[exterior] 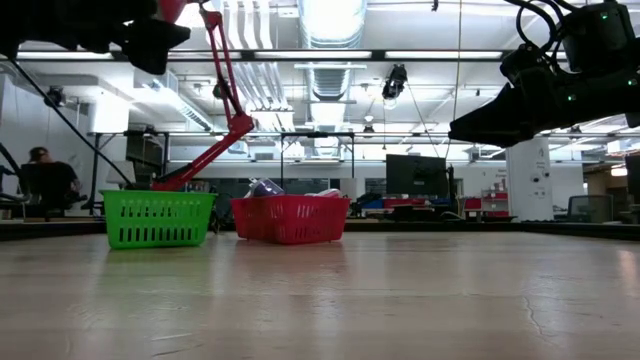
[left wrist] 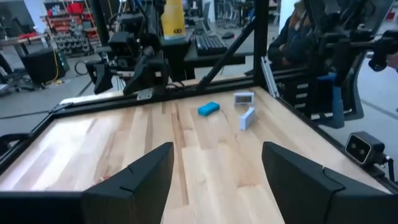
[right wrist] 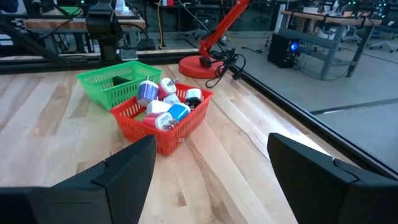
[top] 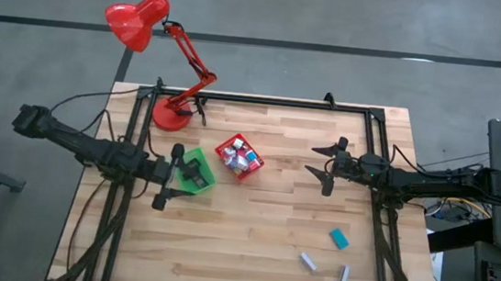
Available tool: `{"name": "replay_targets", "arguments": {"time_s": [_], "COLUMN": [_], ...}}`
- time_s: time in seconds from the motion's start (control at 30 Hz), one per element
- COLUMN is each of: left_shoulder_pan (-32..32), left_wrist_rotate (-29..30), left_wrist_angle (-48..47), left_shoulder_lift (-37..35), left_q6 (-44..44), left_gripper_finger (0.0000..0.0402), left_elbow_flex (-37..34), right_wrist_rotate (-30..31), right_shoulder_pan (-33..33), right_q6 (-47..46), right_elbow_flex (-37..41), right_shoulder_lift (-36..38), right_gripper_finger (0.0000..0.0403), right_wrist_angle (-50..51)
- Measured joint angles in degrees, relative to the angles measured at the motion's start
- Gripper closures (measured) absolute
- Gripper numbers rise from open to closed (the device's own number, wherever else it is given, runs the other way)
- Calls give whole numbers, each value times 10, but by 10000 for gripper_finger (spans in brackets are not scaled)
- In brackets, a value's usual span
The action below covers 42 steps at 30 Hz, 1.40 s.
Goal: Pick & Place Office items
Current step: Put the left white timer into the green bin
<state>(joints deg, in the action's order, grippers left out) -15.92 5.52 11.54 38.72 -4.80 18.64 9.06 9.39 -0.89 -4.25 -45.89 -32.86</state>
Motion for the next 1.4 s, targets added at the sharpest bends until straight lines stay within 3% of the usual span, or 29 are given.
{"name": "replay_targets", "arguments": {"time_s": [0.67,0.9,1.1,1.4], "left_shoulder_pan": [0,0,0,0], "left_wrist_rotate": [11,12,12,12], "left_wrist_angle": [-13,-13,-13,-13], "left_shoulder_lift": [0,0,0,0], "left_q6": [27,11,9,9], "left_gripper_finger": [152,152,152,152], "left_elbow_flex": [4,4,3,3], "right_wrist_rotate": [0,-1,-15,-15], "right_shoulder_pan": [0,0,0,0], "right_q6": [44,-41,-188,-171], "right_elbow_flex": [0,0,0,0], "right_shoulder_lift": [0,0,0,1], "right_gripper_finger": [104,96,92,99], "right_wrist_angle": [0,-6,-10,-36]}}
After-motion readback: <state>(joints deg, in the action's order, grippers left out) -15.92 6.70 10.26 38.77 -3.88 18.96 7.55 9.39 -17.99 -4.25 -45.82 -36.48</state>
